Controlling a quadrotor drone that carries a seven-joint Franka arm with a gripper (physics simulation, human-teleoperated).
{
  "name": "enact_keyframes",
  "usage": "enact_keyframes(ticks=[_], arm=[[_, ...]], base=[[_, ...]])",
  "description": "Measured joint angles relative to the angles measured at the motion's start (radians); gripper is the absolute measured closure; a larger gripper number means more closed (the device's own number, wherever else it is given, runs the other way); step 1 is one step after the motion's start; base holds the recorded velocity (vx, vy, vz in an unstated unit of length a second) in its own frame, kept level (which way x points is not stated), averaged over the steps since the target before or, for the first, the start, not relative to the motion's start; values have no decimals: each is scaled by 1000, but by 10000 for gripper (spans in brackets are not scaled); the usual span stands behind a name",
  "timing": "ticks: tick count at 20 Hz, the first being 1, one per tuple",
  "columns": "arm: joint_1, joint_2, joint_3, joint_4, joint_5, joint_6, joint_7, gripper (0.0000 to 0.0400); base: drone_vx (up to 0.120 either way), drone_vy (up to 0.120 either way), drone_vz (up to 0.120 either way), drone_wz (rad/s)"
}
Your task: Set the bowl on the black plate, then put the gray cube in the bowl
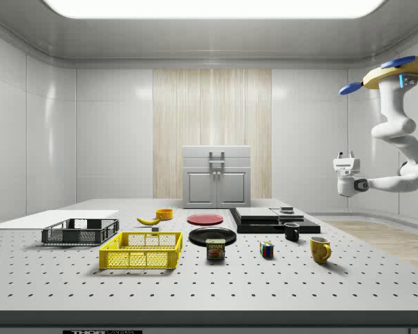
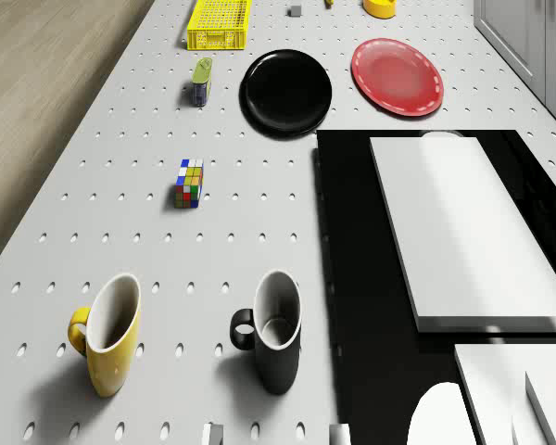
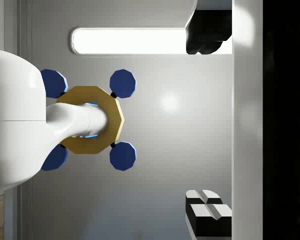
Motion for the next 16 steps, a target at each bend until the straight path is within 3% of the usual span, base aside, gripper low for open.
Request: enact_keyframes(ticks=[9,16], arm=[[-4,47,2,189,1,-135,-2,0],[-5,79,3,273,2,-182,-3,0]], base=[[4,-4,0,0],[120,-120,0,0]])
